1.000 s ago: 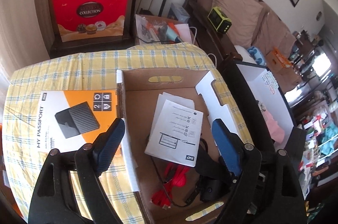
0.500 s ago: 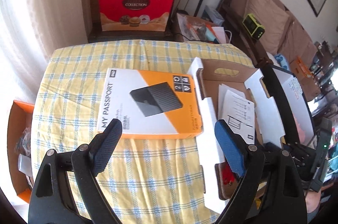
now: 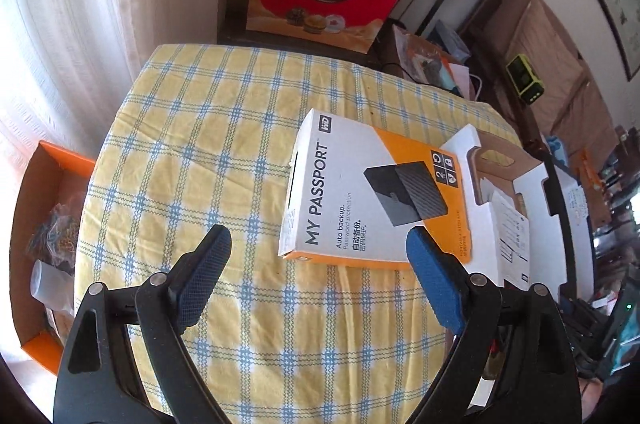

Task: Organize objects
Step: 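Move the left gripper to the orange-and-white My Passport box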

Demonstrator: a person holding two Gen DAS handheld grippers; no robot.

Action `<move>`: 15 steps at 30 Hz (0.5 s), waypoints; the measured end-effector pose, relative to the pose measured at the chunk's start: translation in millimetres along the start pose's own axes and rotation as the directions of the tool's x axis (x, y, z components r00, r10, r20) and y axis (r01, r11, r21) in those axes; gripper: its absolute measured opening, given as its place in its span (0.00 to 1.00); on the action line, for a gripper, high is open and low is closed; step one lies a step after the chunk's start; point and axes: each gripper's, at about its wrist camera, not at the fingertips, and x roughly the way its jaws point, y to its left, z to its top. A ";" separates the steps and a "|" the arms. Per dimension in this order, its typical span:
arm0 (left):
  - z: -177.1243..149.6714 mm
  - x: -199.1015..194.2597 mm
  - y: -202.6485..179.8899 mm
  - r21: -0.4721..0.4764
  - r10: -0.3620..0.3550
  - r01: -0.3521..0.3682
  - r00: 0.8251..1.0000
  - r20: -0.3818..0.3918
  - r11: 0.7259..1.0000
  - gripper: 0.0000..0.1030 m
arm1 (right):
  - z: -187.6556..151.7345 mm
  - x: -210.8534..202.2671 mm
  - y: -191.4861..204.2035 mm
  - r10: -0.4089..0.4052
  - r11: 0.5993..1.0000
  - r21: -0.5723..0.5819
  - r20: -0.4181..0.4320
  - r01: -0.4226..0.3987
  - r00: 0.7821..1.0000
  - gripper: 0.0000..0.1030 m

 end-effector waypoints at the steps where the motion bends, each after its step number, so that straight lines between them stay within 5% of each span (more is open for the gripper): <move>1: 0.7 3.3 2.8 -0.009 -0.009 0.009 1.000 -0.008 1.000 0.85 | 0.2 0.8 -0.3 -0.001 1.000 0.000 -0.002 0.001 1.000 0.22; 15: 7.9 27.2 0.9 -0.048 -0.089 0.087 0.994 -0.058 0.995 0.85 | 1.5 -3.5 0.1 -0.014 1.000 -0.010 -0.001 0.014 1.000 0.23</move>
